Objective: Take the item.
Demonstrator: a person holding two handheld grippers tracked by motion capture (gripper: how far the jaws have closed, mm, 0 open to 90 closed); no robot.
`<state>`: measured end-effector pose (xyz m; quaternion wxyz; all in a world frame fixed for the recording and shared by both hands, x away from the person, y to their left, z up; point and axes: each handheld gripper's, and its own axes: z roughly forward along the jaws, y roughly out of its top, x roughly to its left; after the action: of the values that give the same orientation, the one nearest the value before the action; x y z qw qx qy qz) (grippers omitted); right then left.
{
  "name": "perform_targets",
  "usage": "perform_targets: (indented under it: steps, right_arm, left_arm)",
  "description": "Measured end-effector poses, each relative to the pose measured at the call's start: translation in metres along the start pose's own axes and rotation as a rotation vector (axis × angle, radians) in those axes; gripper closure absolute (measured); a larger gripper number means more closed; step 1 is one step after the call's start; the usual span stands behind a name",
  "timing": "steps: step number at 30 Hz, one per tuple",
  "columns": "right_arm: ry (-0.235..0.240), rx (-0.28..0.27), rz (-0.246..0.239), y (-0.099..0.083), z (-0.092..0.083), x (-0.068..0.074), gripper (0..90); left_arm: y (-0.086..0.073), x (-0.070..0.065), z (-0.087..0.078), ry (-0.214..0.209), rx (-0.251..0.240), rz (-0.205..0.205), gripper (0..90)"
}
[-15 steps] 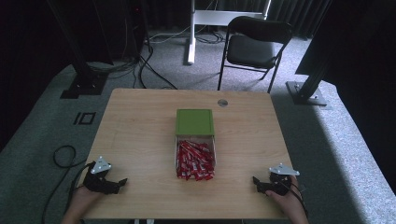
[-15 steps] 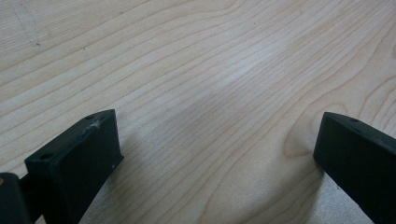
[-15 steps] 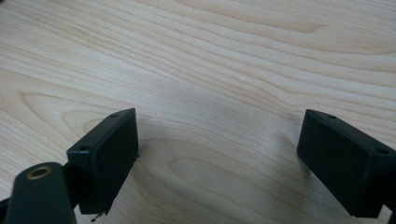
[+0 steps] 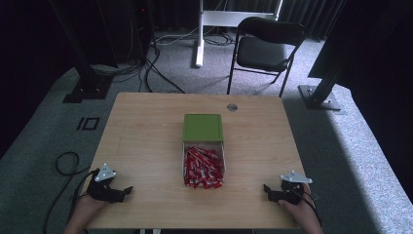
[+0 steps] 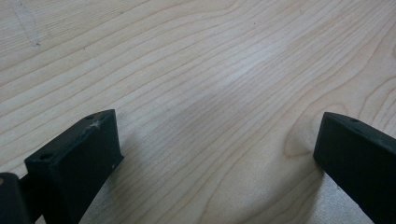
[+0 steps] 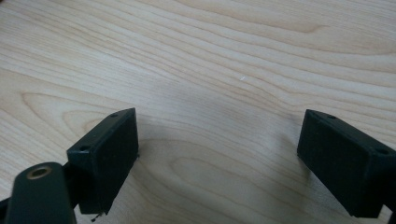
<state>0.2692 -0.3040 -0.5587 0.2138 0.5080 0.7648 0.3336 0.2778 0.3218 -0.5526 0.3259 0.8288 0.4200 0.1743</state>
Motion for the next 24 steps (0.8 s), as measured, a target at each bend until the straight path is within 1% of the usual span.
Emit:
perform_targets:
  steps: [4, 7, 10, 14, 15, 19, 20, 24]
  right_arm:
    - [-0.014, 0.001, 0.014, 0.001, 0.001, 0.002, 12.1]
    - [-0.013, 0.009, 0.013, 0.002, 0.0, 0.002, 12.5]
    - [-0.007, 0.015, 0.023, 0.003, 0.0, 0.002, 13.5]
    - [-0.025, 0.015, 0.03, 0.006, -0.002, 0.001, 13.5]
    - [-0.03, 0.012, 0.038, 0.007, -0.002, 0.001, 13.6]
    - [-0.03, 0.004, 0.038, 0.012, -0.006, 0.001, 13.5]
    - [-0.029, -0.006, 0.036, 0.017, -0.009, 0.001, 13.6]
    - [-0.021, -0.021, 0.035, 0.027, -0.014, 0.003, 13.6]
  left_arm:
    - [0.0, 0.0, 0.0, 0.0, 0.0, 0.0, 1.4]
    - [0.0, 0.0, 0.0, 0.0, 0.0, 0.0, 1.4]
    - [0.0, 0.0, 0.0, 0.0, 0.0, 0.0, 1.4]
    - [0.0, 0.0, 0.0, 0.0, 0.0, 0.0, 1.4]
    - [0.0, 0.0, 0.0, 0.0, 0.0, 0.0, 1.5]
    - [0.0, 0.0, 0.0, 0.0, 0.0, 0.0, 1.5]
    - [0.0, 0.0, 0.0, 0.0, 0.0, 0.0, 1.4]
    - [0.0, 0.0, 0.0, 0.0, 0.001, 0.0, 1.4]
